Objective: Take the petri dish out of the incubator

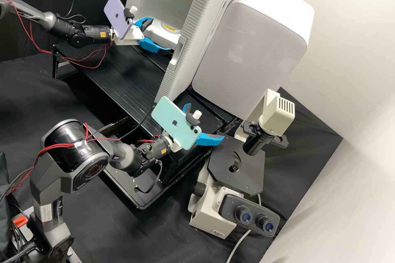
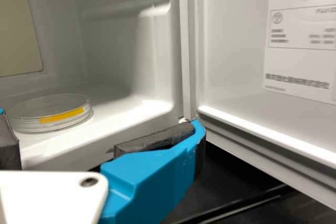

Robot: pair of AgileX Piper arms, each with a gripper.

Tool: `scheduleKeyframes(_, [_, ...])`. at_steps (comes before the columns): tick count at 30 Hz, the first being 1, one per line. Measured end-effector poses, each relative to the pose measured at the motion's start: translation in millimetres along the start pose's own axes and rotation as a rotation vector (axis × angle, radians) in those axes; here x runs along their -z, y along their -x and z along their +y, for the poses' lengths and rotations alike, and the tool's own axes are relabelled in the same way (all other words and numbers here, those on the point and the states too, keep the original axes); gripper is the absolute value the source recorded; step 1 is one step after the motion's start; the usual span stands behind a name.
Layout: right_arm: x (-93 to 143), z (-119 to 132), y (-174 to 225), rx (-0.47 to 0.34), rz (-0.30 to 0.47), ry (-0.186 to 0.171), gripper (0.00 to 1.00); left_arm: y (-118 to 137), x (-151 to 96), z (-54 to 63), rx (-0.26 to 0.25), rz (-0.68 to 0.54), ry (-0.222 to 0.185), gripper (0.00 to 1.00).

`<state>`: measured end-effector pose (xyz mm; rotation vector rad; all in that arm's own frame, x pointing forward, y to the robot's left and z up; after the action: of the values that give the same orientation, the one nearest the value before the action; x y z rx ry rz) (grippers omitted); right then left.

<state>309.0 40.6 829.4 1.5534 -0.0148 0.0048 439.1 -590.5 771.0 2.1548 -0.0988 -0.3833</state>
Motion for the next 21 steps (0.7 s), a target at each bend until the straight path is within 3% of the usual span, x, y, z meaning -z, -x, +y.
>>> scheduleKeyframes(12, [0.0,0.0,0.0,0.0,0.0,0.0,1.0,-30.7,-2.6,-2.3,0.056,-0.031,0.074,1.0])
scheduleKeyframes(17, [0.0,0.0,0.0,0.0,0.0,0.0,1.0,-39.4,-1.9,-1.2,0.055,-0.031,0.116,1.0])
scheduleKeyframes(21, [0.0,0.0,0.0,0.0,0.0,0.0,1.0,-40.6,3.9,-1.1,0.055,-0.014,0.127,1.0])
